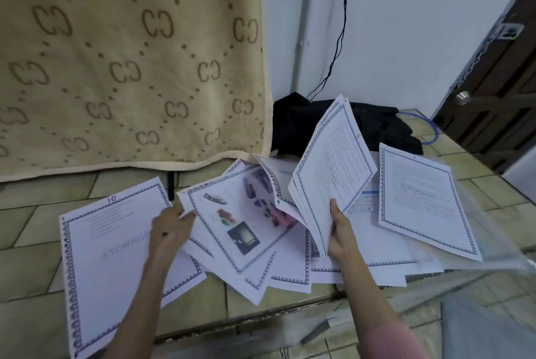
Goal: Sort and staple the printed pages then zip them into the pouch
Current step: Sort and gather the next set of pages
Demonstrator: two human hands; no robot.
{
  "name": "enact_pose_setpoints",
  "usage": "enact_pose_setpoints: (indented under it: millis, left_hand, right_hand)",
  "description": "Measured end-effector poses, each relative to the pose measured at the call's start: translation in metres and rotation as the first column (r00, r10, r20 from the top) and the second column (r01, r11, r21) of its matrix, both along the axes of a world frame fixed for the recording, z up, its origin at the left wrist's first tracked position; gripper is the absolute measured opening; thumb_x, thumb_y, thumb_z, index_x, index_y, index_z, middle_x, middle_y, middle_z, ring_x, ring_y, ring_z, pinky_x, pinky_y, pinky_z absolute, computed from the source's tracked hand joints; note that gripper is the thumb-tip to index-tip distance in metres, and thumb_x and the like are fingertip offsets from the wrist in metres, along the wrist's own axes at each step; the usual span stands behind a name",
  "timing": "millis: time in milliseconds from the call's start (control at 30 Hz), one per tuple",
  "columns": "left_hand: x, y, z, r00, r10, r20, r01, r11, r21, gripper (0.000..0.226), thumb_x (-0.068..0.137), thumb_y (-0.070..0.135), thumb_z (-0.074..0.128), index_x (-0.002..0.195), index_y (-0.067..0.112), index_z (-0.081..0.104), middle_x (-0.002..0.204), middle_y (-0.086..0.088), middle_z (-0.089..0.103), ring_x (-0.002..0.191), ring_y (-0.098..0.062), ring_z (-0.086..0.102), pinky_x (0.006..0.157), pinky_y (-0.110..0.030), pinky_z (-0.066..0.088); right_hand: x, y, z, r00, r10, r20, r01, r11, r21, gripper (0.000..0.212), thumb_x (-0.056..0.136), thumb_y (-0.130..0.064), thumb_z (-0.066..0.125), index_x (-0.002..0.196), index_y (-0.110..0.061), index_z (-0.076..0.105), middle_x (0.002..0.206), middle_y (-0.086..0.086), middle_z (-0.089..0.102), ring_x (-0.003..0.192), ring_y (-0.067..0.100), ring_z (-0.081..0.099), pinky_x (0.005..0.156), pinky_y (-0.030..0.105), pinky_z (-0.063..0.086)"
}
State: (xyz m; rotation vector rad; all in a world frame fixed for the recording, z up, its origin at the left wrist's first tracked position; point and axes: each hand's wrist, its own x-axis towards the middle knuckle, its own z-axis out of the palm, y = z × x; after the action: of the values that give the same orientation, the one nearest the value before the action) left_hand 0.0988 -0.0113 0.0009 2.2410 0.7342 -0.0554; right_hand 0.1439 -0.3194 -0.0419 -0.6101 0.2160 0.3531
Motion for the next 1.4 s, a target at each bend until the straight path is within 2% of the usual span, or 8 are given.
enact_pose_setpoints:
  millis: [167,300,467,533,800,1000,1200,1400]
  left_hand:
    - [-0.030,0.076,-0.018,0.980,0.118,-0.160,-0.090,0.981,0.171,0.046,0.092,0.046,0.047,0.097,0.004,0.065,0.113,-0.023,0.062,0.102,-0.039,0.056,0.090,-0.043,0.044]
    - [-0.047,0.090,-0.034,0.959,0.248,-0.134,-0.220,0.956,0.194,0.056,0.092,0.051,0.043,0.092,0.001,0.068,0.104,-0.026,0.064,0.093,-0.042,0.058,0.082,-0.044,0.044]
    - [-0.052,0.060,-0.034,0.922,0.387,-0.005,-0.360,0.862,0.357,0.044,0.096,0.034,0.043,0.104,-0.006,0.059,0.109,-0.029,0.059,0.102,-0.043,0.054,0.089,-0.051,0.041]
    - [-0.047,0.032,-0.029,0.952,0.269,0.148,-0.307,0.823,0.478,0.042,0.091,0.026,0.053,0.120,-0.004,0.048,0.128,-0.027,0.046,0.120,-0.040,0.040,0.099,-0.055,0.032]
    - [-0.026,-0.124,-0.033,0.906,-0.412,0.101,0.196,0.618,0.761,0.086,0.067,-0.006,0.068,0.143,0.003,0.030,0.153,-0.017,0.023,0.143,-0.035,0.015,0.114,-0.056,-0.005]
    - [-0.037,-0.182,-0.048,0.786,-0.598,0.160,0.472,0.746,0.469,0.039,0.080,0.043,0.061,0.098,0.008,0.063,0.110,-0.009,0.061,0.102,-0.028,0.062,0.088,-0.037,0.052]
    - [-0.021,-0.200,-0.048,0.324,-0.945,-0.038,0.808,0.256,0.530,0.082,0.074,0.073,0.034,0.132,0.017,0.049,0.143,-0.003,0.045,0.134,-0.021,0.040,0.110,-0.033,0.032]
    - [-0.031,-0.196,-0.062,0.314,-0.949,-0.037,0.624,0.177,0.761,0.059,0.065,0.068,0.031,0.071,0.025,0.071,0.073,0.008,0.071,0.065,-0.010,0.067,0.059,-0.018,0.053]
  right_hand:
    - [0.003,-0.003,-0.004,0.998,0.032,0.054,-0.032,0.999,0.010,0.089,0.041,-0.029,0.095,0.120,-0.006,0.062,0.101,0.016,0.072,0.080,0.030,0.072,0.053,0.038,0.058]
    - [0.005,-0.005,-0.003,1.000,-0.013,0.007,0.013,0.996,-0.092,0.034,0.082,-0.031,0.062,0.104,-0.005,0.064,0.068,0.010,0.073,0.054,0.021,0.070,0.041,0.028,0.054]
    - [0.007,-0.010,-0.017,0.991,-0.130,-0.015,0.120,0.954,-0.273,0.031,0.093,-0.033,0.056,0.074,-0.018,0.075,0.058,-0.003,0.070,0.052,0.010,0.067,0.049,0.022,0.054]
    - [0.008,-0.008,-0.017,0.986,-0.151,-0.078,0.128,0.961,-0.243,0.057,0.102,-0.022,0.037,0.060,-0.019,0.076,0.057,-0.004,0.070,0.053,0.007,0.067,0.050,0.019,0.053]
    - [0.016,0.004,0.012,0.983,-0.102,-0.151,0.073,0.980,-0.186,0.020,0.092,-0.018,0.052,0.088,-0.009,0.069,0.064,0.006,0.071,0.048,0.014,0.064,0.045,0.019,0.051]
    - [0.039,0.008,0.047,0.973,-0.052,-0.225,0.009,0.982,-0.189,0.010,0.093,-0.003,0.047,0.094,-0.005,0.056,0.068,0.011,0.067,0.071,0.021,0.058,0.065,0.032,0.052]
    - [0.049,0.015,0.086,0.976,-0.051,-0.213,0.028,0.994,-0.107,0.016,0.094,0.003,0.041,0.107,0.002,0.051,0.081,0.022,0.067,0.059,0.029,0.068,0.052,0.030,0.057]
    - [0.059,0.003,0.111,0.977,0.035,-0.211,-0.033,0.999,0.016,0.024,0.095,0.007,0.032,0.113,0.007,0.048,0.097,0.026,0.058,0.062,0.032,0.071,0.055,0.025,0.058]
